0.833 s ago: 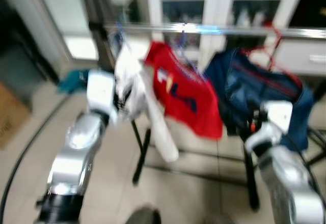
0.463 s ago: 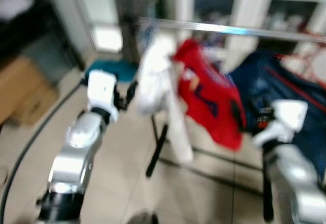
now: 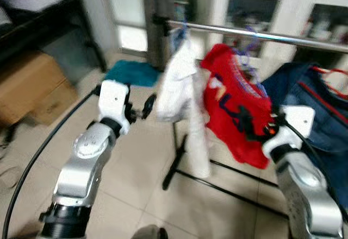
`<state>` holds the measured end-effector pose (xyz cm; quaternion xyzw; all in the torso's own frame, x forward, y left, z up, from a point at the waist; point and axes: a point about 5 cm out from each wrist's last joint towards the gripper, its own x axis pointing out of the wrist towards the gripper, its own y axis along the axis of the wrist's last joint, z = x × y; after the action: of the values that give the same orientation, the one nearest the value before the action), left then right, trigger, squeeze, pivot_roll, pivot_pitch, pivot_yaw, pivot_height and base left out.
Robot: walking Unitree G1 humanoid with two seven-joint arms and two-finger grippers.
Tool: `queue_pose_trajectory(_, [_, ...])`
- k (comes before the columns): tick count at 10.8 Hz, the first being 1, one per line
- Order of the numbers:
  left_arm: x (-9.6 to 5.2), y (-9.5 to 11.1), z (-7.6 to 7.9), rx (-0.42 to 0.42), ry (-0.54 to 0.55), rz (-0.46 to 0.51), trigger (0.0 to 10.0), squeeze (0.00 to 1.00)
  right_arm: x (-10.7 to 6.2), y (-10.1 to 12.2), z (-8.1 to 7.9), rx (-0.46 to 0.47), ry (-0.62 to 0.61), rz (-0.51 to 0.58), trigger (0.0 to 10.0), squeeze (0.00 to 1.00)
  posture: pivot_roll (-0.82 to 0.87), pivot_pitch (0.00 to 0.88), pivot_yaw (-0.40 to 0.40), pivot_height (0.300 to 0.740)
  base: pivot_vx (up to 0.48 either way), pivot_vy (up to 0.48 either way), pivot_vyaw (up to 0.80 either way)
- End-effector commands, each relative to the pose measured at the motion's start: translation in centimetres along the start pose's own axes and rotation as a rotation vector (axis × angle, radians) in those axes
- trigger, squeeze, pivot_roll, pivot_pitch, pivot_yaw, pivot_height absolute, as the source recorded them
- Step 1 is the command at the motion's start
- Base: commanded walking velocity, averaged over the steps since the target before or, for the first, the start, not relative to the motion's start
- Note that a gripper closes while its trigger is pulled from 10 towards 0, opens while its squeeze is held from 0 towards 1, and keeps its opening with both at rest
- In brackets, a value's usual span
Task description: Hang hanger
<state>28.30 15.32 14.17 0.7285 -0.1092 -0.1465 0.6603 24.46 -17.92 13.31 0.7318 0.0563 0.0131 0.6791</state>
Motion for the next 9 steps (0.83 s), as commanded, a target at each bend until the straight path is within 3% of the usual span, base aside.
queue_pose_trajectory(1, [0.3, 0.4, 0.4, 0.005, -0.025, 0.011, 10.0, 1.0, -0.1, -0.1, 0.6, -0.016, -0.03, 0.0, 10.0, 1.0, -0.09, 0.0, 0.074, 0.74, 0.292, 0.0, 0.0])
queue_pose_trajectory(3, [0.4, 0.4, 0.6, 0.008, -0.042, 0.013, 10.0, 1.0, 0.2, 0.8, 1.0, -0.012, -0.062, 0.04, 10.0, 1.0, -0.09, 0.0, 0.073, 0.74, 0.296, 0.0, 0.66])
queue_pose_trajectory(9, [0.6, 0.4, 0.9, 0.015, -0.063, 0.017, 10.0, 1.0, 0.7, 2.3, 0.7, -0.037, -0.025, 0.11, 10.0, 1.0, -0.09, 0.0, 0.069, 0.74, 0.293, 0.0, 0.0])
